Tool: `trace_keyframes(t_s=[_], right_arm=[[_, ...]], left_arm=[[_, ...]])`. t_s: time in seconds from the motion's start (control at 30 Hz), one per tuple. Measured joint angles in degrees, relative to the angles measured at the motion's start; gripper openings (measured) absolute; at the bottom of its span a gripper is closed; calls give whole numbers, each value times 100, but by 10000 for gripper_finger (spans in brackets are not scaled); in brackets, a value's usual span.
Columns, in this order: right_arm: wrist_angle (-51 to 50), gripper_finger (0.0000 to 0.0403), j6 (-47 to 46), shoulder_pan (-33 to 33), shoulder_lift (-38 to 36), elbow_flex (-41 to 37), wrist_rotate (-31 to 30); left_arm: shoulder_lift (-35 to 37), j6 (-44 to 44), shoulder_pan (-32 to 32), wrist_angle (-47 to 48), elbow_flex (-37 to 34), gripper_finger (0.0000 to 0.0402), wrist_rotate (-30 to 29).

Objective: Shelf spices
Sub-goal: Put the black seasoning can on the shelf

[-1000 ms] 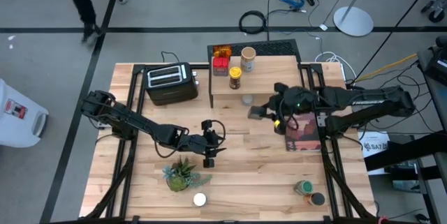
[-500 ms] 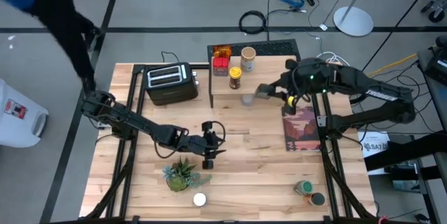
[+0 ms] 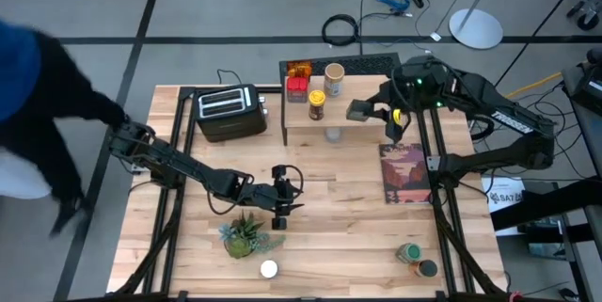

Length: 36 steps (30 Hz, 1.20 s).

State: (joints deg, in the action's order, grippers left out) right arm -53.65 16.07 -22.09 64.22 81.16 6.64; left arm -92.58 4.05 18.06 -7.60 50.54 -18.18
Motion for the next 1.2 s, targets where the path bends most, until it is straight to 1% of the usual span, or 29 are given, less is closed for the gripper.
trace_keyframes(t_s=[0.3, 0.57, 0.87, 1.13, 1.2], right_arm=[[-67, 119, 598, -829, 469, 394, 700], [-333, 119, 1119, -1598, 916, 859, 1325], [-885, 120, 1761, -2490, 1503, 1413, 1895], [-1038, 121, 2281, -3191, 2006, 1480, 2354], [-1091, 120, 2430, -3313, 2140, 1480, 2379]], left_arm=[[0, 2, 9, 23, 0, 181, 1], [-1, -2, 8, 50, 0, 181, 18], [-2, -3, 7, 55, 0, 181, 29], [-2, -185, -9, 46, 0, 181, 29], [-2, -195, -19, 46, 0, 181, 29]])
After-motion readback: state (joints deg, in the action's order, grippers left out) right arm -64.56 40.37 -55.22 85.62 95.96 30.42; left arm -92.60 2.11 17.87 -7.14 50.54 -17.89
